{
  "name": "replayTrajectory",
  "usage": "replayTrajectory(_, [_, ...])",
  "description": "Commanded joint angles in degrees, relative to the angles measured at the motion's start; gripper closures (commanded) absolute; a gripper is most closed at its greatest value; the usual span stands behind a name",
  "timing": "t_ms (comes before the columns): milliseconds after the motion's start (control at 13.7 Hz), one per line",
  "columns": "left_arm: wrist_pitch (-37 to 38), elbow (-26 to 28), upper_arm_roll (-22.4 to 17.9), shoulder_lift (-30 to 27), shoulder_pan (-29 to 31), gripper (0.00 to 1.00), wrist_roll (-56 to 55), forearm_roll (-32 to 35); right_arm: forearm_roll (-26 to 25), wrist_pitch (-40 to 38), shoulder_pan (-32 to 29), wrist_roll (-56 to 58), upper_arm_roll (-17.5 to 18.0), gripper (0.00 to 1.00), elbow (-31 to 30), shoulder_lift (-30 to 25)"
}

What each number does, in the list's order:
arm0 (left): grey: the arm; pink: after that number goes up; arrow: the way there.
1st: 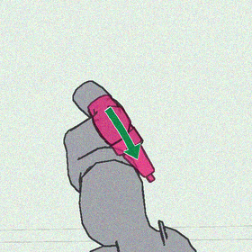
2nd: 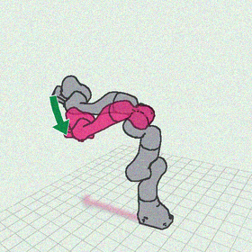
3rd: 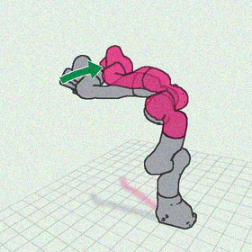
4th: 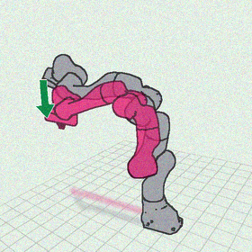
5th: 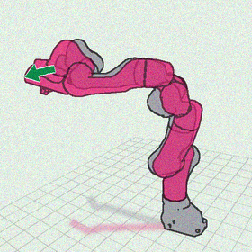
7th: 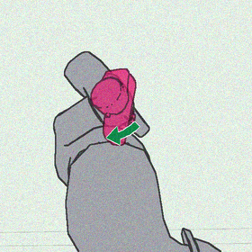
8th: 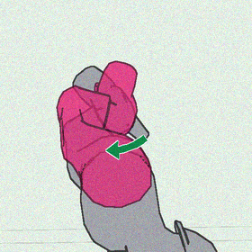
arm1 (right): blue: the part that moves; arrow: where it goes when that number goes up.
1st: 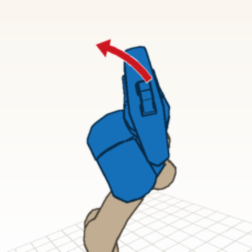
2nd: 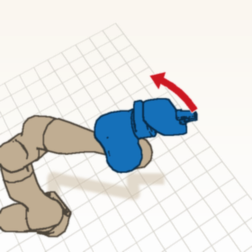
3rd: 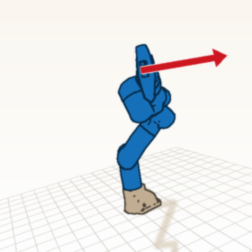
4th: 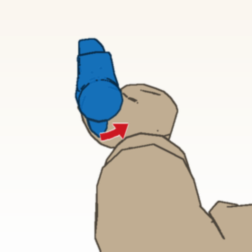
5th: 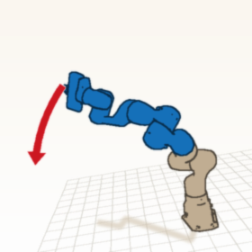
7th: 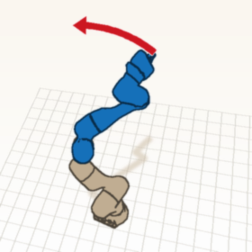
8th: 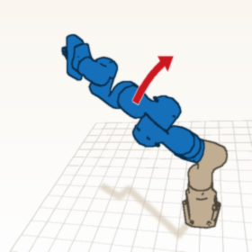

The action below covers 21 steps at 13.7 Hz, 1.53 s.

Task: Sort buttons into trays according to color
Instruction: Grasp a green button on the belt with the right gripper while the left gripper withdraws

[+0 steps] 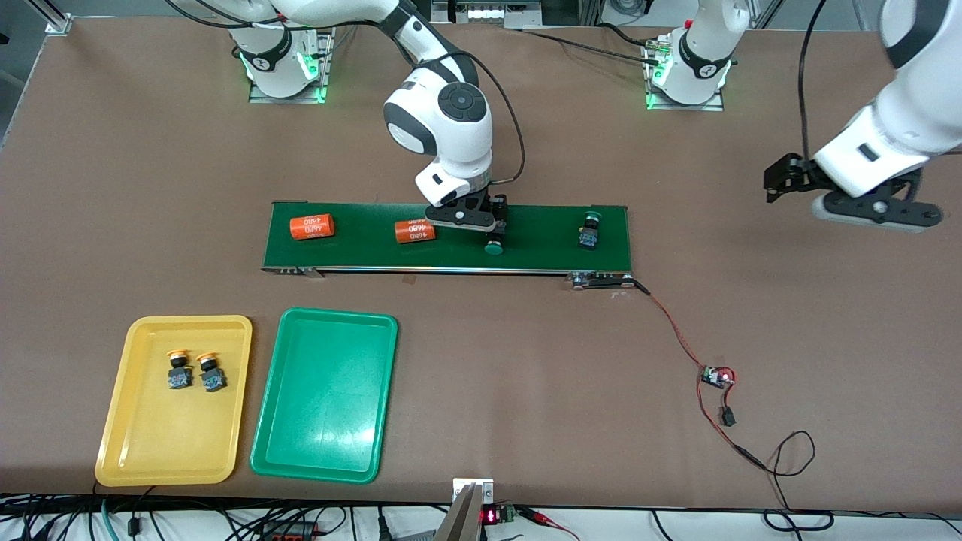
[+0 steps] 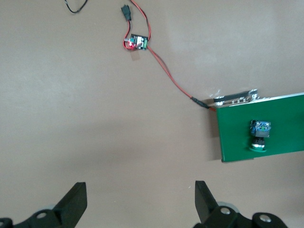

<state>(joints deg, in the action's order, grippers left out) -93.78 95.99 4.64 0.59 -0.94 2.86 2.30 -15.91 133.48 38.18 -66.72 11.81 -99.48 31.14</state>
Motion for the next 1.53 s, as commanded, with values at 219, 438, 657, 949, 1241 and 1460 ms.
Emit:
replayTrajectory(219, [1.7,-3.0,-1.6,1.3,-1.3,0.00,0.7,-0.8,0.1,-1.3,0.7,-0.3,-0.5,0.00,1.7,1.3])
replayTrajectory(438, [1.4,-3.1,-1.6,1.3,-1.3,0.00,0.6,-0.6,0.1,-0.9,1.3,-0.6,-0.5,0.00,1.8,2.8])
replayTrajectory(657, [1.6,-3.1,-1.4,1.3,-1.5,0.00,0.7,-0.5,0.0,-0.8,1.3,-0.5,-0.5,0.00,1.9,4.0])
replayTrajectory(949, [1.8,-3.1,-1.7,1.3,-1.3,0.00,0.7,-0.5,0.1,-1.6,0.7,0.5,-0.5,0.00,4.8,3.9])
replayTrajectory(1241, [1.8,-3.1,-1.7,1.3,-1.2,0.00,0.7,-0.5,0.2,-4.7,0.3,1.1,-0.6,0.00,6.6,3.6])
replayTrajectory(1460, [1.9,-3.1,-1.7,1.3,-1.2,0.00,0.7,-0.5,0.1,-4.6,0.3,1.0,-0.7,0.00,6.3,4.4])
